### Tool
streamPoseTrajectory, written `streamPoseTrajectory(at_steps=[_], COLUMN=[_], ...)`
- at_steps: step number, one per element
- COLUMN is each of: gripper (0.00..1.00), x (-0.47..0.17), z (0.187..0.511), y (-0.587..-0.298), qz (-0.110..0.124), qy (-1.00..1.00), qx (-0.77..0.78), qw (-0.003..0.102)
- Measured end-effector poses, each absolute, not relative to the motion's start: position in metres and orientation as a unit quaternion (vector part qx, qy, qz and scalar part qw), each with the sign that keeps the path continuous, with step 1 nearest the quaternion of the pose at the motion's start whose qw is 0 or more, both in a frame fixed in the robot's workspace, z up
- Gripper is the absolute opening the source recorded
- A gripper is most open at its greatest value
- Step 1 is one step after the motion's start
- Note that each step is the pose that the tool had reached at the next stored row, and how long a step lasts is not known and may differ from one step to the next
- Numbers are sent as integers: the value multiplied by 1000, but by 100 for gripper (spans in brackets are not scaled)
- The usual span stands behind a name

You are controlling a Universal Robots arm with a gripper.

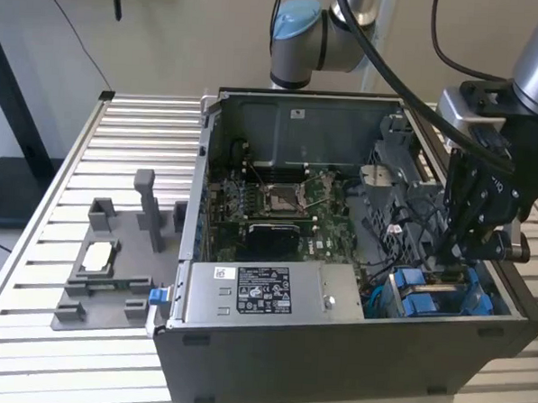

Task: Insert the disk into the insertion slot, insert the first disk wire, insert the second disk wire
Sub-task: 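Insert the second disk wire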

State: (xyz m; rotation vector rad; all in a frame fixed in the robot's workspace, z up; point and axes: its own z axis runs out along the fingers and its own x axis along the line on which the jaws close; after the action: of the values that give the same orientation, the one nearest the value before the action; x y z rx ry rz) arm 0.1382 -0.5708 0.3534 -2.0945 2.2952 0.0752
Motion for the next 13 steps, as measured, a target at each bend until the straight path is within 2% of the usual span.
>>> streamPoseTrajectory(at_steps=[13], gripper=[16], x=[139], z=[350], y=[-571], qz=[24], qy=[734], qx=[-678], qw=[17])
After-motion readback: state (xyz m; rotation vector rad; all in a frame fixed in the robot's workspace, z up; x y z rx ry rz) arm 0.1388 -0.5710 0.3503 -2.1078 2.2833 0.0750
